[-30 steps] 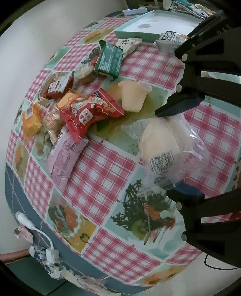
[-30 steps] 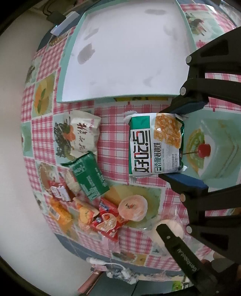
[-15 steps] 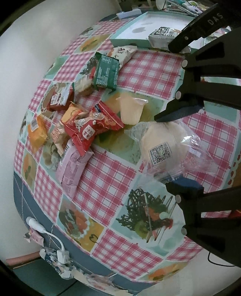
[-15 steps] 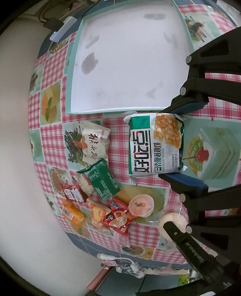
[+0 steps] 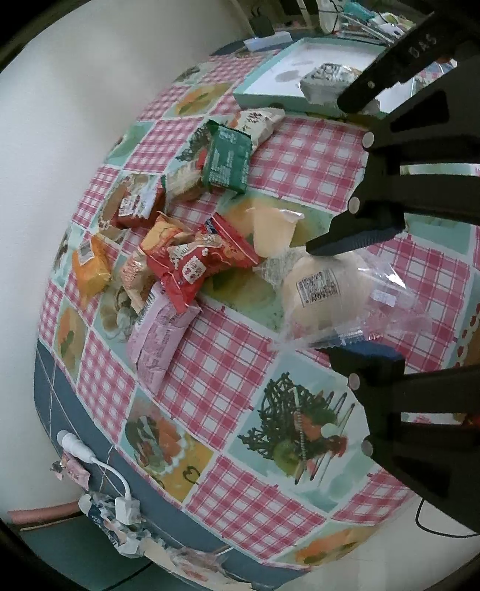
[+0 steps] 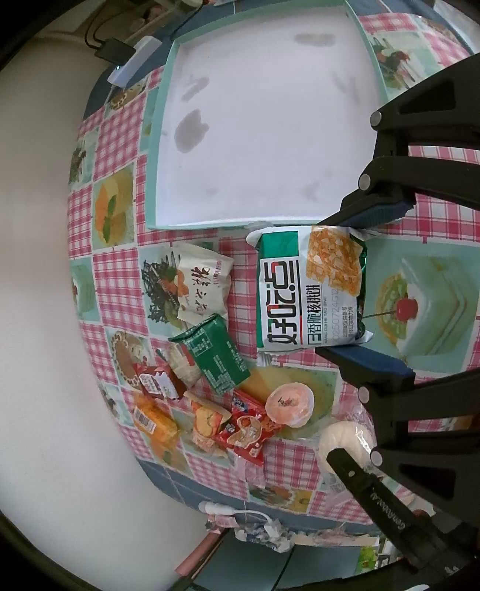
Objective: Organize snacks
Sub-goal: 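Lift the bun with the left tool while the right tool carries the packet over the tray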
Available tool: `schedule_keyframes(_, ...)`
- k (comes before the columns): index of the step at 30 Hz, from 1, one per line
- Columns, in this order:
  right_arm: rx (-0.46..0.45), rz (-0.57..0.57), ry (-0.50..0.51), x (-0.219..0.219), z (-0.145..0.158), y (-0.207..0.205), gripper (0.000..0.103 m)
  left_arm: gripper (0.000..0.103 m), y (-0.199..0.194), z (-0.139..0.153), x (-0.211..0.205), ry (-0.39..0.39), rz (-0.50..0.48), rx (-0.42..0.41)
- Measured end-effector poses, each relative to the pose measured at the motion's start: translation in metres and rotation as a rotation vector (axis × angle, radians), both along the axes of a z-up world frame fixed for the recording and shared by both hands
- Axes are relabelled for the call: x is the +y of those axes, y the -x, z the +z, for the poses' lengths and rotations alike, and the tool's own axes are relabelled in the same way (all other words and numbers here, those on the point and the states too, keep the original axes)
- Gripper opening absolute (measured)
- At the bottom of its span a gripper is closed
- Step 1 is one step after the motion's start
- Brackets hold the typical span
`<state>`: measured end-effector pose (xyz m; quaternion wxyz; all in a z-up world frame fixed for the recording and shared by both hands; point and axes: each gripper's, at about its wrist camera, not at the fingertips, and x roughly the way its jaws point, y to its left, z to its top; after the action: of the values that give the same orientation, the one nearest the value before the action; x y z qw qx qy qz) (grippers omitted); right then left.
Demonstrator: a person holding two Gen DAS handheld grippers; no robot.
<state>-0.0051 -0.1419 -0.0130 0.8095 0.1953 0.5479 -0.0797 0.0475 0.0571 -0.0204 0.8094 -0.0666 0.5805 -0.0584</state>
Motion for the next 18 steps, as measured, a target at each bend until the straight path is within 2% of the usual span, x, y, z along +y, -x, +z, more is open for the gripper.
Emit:
schedule_keyframes(7, -0.004, -0.002, 0.010, -0.001, 0.001, -0.001, 0.060, 0.037, 0.001, 0.007, 0.001, 0.032, -0.004, -0.023)
schedule_keyframes(18, -0.038, -0.017, 0.017, -0.007, 0.013, 0.000, 0.060, 0.033, 0.004, 0.024, 0.008, 0.094, 0.003, -0.072)
